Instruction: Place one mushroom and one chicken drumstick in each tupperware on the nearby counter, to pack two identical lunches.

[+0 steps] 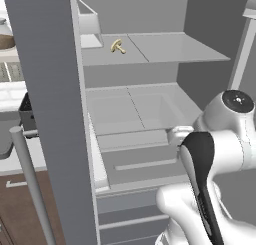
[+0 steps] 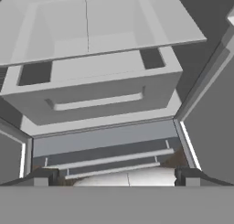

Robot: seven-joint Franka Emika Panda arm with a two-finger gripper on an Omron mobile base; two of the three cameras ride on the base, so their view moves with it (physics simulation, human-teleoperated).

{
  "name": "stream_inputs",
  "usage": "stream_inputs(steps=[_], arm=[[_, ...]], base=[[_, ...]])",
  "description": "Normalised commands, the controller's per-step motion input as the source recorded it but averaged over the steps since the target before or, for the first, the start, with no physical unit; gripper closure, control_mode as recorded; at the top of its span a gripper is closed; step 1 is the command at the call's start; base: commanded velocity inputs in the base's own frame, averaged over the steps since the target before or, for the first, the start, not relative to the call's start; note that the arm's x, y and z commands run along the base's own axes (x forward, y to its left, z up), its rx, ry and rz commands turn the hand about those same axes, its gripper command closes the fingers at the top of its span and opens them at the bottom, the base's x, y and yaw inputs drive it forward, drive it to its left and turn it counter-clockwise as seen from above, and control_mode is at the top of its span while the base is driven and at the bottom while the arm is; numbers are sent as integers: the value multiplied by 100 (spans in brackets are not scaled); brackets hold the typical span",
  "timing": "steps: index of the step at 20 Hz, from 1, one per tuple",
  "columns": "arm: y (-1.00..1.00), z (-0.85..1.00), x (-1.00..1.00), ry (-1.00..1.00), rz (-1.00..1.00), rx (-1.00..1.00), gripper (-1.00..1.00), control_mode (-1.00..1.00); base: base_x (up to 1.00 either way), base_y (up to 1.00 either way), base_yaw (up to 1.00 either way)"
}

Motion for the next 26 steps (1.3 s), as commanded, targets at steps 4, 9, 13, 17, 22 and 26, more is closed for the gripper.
stream_inputs(steps=[4,9,13,17,22,26], arm=[[20,64,37,-35,20,0,-100,-100],[4,98,59,-23,25,0,-100,-100],[21,100,67,-9,26,0,-100,-100],[55,94,64,0,16,-4,-100,-100],[48,64,69,0,9,-4,-100,-100],[23,24,60,10,0,-1,-100,-100]], base=[[0,0,0],[0,0,0],[0,0,0],[0,0,0],[0,0,0],[0,0,0]])
